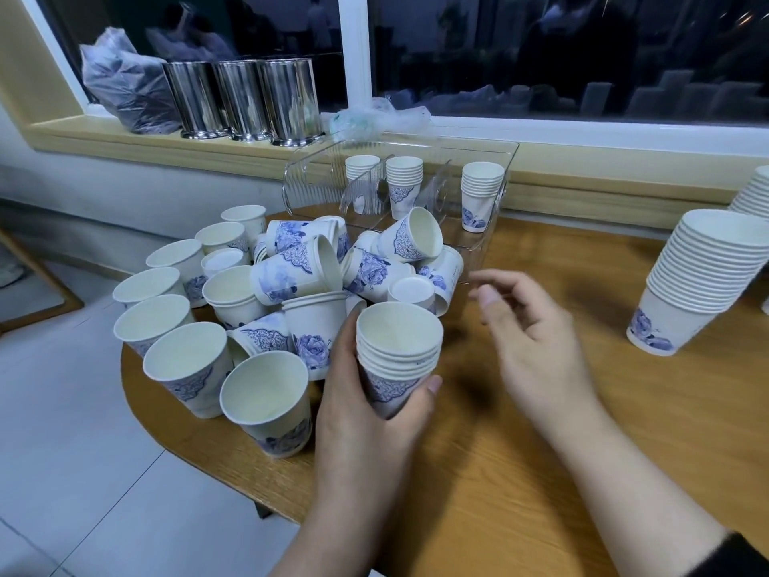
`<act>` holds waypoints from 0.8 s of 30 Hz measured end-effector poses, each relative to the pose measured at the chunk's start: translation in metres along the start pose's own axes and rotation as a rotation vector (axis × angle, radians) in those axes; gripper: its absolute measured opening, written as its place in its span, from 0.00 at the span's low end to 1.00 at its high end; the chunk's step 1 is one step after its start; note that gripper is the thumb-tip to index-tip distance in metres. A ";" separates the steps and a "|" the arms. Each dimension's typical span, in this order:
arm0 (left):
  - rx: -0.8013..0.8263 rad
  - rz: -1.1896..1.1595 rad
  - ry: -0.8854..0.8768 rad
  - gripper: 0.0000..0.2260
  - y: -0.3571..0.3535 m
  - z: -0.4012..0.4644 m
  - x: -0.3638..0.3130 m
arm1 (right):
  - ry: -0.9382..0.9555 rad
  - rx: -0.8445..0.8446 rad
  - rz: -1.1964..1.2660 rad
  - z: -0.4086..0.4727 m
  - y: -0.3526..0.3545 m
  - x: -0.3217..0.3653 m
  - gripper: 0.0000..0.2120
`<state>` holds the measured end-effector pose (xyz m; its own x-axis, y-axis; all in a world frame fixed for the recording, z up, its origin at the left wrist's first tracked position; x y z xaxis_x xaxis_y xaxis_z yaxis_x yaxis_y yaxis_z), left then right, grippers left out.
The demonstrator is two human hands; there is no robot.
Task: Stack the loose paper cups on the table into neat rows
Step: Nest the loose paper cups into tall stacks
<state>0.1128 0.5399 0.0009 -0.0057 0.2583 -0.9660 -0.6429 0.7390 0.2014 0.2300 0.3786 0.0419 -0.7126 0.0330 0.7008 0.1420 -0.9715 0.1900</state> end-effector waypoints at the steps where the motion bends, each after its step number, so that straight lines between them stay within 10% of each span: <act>1: -0.005 -0.005 0.009 0.39 0.000 0.000 0.000 | -0.116 0.055 -0.007 -0.004 -0.006 -0.019 0.09; 10: -0.018 -0.058 0.034 0.36 0.002 0.001 0.000 | -0.231 0.383 -0.376 -0.006 -0.049 -0.052 0.39; 24: -0.021 -0.076 0.034 0.36 0.000 0.005 0.005 | -0.237 0.429 -0.478 -0.003 -0.058 -0.053 0.29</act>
<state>0.1168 0.5449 -0.0033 0.0179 0.1808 -0.9834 -0.6584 0.7423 0.1245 0.2573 0.4328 -0.0084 -0.6020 0.5335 0.5942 0.1436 -0.6596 0.7378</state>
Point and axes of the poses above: each hand's wrist, its own z-axis towards the middle knuckle, its own y-axis out of the back of the hand, x = y × z, the point moved 9 cm from there along z, towards the middle knuckle, and after that the axes turned 13 degrees about y, right-handed, at the moved point
